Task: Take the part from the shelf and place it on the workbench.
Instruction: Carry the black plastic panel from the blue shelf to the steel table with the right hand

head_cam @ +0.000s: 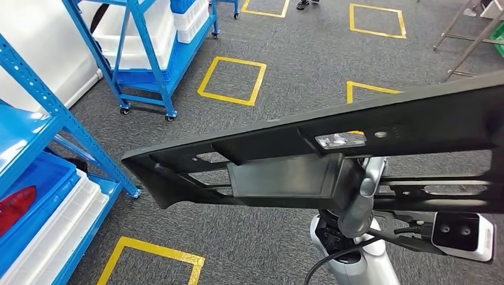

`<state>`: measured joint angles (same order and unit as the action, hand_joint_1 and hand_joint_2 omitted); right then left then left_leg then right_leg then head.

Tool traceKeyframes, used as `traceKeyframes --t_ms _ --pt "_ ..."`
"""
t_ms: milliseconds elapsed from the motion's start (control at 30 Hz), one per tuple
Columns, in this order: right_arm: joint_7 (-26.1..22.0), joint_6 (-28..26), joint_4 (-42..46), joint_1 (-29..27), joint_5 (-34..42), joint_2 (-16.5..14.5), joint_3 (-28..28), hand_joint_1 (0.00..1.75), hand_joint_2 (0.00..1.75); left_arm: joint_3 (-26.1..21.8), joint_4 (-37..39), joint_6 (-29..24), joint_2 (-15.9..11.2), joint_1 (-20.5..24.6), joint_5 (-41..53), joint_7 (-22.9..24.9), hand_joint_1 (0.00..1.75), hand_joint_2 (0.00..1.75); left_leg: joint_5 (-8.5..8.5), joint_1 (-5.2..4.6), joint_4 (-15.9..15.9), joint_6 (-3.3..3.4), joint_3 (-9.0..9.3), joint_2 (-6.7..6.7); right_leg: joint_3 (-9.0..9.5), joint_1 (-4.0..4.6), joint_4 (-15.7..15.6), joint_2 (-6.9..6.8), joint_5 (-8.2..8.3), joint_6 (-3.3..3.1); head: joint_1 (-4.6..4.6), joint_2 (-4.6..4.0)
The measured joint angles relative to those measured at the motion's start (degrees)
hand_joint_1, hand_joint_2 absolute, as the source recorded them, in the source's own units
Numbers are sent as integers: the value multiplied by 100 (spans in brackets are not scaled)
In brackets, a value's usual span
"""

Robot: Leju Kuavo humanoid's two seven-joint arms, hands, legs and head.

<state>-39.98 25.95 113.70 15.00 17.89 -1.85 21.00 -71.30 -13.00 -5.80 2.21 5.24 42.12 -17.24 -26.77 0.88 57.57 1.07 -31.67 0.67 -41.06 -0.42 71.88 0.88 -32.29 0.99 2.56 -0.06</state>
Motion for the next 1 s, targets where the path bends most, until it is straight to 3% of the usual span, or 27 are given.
traceKeyframes --t_ms 33,67,100,133,200,233,267,333,400,467,533,567,633,667,733,800,867,933,1000 --pt "0 45 0 -16 8 1 -19 175 175 -2 -1 -1 -6 -4 -1 -8 0 175 -3 -11 1 3 -3 67 -116 -9 261 -21 -80 6 0 0" --pt "0 117 0 -34 17 2 -50 175 175 -3 -2 -1 -10 0 -3 -24 0 175 -6 -20 2 4 -4 130 -130 -14 315 -35 -52 6 0 -1" --pt "0 207 0 -50 26 1 -91 175 175 -3 -3 -1 -13 6 -7 -47 0 175 -9 -27 3 1 0 188 -26 -17 140 -55 71 -4 0 -1" --pt "0 296 0 -60 26 -3 -138 175 175 -4 -3 1 -13 13 -11 -72 0 175 -16 -34 3 -6 10 241 179 -12 -225 -117 254 -25 0 -1" --pt "1 364 5 -65 -20 -32 -205 175 175 -4 -4 -1 -13 19 -28 -108 0 175 -39 -57 11 -42 30 330 597 40 -1008 -383 511 -89 1 0" --pt "2 346 11 -71 -53 -53 -217 175 175 -7 -5 -11 -13 18 -41 -114 0 175 -50 -70 15 -67 38 375 708 70 -1234 -482 557 -118 1 0" --pt "1 325 21 -88 -85 -72 -222 175 175 -13 -5 -35 -11 17 -61 -109 0 175 -58 -81 16 -94 44 425 737 99 -1323 -520 553 -141 1 0" --pt "1 356 51 -177 -158 -102 -244 175 175 -30 -5 -111 -3 21 -103 -80 0 175 -78 -85 10 -151 53 516 725 99 -1360 -401 581 -190 0 0" --pt "1 515 85 -310 -272 -163 -286 175 175 -46 -6 -172 8 23 -125 -45 0 175 -226 -66 174 -207 -3 378 737 69 -1412 -287 619 -252 1 0" --pt "0 753 119 -464 -420 -279 -365 175 175 -63 -7 -185 26 3 -131 -21 0 175 -576 -42 789 -245 -264 117 745 58 -1433 -168 636 -294 1 -1" --pt "0 946 143 -598 -548 -373 -464 175 175 -85 -7 -149 39 -24 -148 -9 0 175 -865 -35 1481 -266 -586 16 745 65 -1428 -53 636 -309 1 -1" --pt "1 989 151 -639 -591 -398 -507 175 175 -96 -7 -114 41 -32 -156 -6 0 175 -902 -33 1673 -271 -683 5 745 67 -1424 2 635 -311 1 0" --pt "2 930 175 -657 -643 -423 -568 175 175 -108 -7 -4 42 -32 -141 1 0 175 -691 -27 1540 -272 -645 -8 753 63 -1408 127 633 -307 1 0" --pt "2 845 197 -645 -656 -427 -584 175 175 -110 -7 59 42 -24 -117 -2 0 175 -480 -19 1233 -270 -513 -38 761 58 -1395 197 628 -299 1 0" --pt "1 613 260 -590 -663 -424 -593 175 175 -109 -7 178 42 -5 -52 -27 0 175 -144 10 482 -257 -183 -242 754 51 -1347 328 608 -259 0 -1" --pt "1 374 319 -505 -665 -411 -585 175 175 -99 -6 246 43 10 8 -52 0 175 -67 20 118 -222 -23 -405 704 44 -1309 444 614 -189 1 1" --pt "2 195 364 -422 -666 -375 -561 175 175 -74 -5 274 51 31 51 -59 0 175 -59 5 88 -152 -16 -348 659 27 -1312 540 644 -111 1 1" --pt "2 88 402 -343 -672 -322 -529 175 175 -37 -5 293 74 62 88 -78 0 175 -18 4 41 -64 -8 -241 582 26 -1176 408 549 -54 0 0" --pt "2 11 421 -258 -697 -277 -479 175 175 -3 -5 299 99 73 130 -108 0 175 3 -8 14 -5 -6 -124 322 24 -619 127 235 -15 0 -1"
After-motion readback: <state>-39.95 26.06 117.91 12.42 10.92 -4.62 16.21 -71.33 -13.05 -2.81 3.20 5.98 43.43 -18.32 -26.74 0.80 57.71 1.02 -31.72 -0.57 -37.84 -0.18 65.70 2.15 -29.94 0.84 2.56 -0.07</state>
